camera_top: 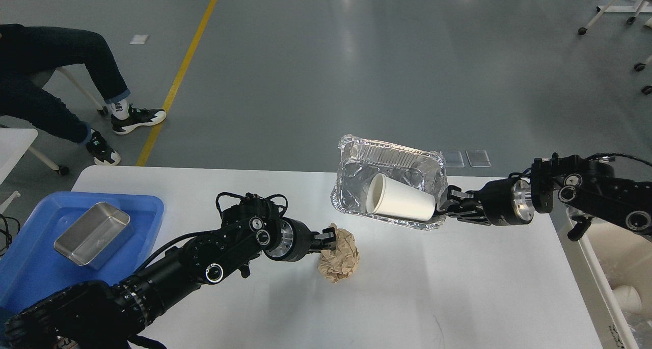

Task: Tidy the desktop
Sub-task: 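Reach the left gripper to the crumpled paper ball and grasp it, then lift the paper ball over and drop it into the foil tray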

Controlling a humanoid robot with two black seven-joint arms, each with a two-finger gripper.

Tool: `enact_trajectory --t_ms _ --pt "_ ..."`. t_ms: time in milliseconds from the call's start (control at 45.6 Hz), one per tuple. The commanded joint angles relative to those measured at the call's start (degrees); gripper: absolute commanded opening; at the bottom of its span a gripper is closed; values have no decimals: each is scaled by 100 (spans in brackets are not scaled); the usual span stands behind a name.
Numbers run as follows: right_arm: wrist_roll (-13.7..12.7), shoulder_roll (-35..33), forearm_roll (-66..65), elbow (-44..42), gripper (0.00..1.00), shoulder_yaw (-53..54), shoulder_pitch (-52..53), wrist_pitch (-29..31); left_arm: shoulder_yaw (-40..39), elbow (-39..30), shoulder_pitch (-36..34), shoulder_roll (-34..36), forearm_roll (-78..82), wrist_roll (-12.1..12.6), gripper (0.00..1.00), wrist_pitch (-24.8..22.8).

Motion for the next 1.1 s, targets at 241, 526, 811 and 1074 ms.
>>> enact_trajectory --t_ms 241,526,811,1074 --pt "-7 -10 4 17 0 -9 -3 0 18 -584 -2 715 -14 154 0 -687" --pt "-7 43 -4 -36 0 -18 -21 0 -140 -2632 218 3272 -58 -206 0 -854" --pt "-7 61 -4 -45 0 -27 -12 9 -1299 -3020 121 4311 -630 -242 0 -854" --pt "-7 87 -4 17 0 -36 -47 18 -1679 -2503 -854 4004 -858 -189 0 -863"
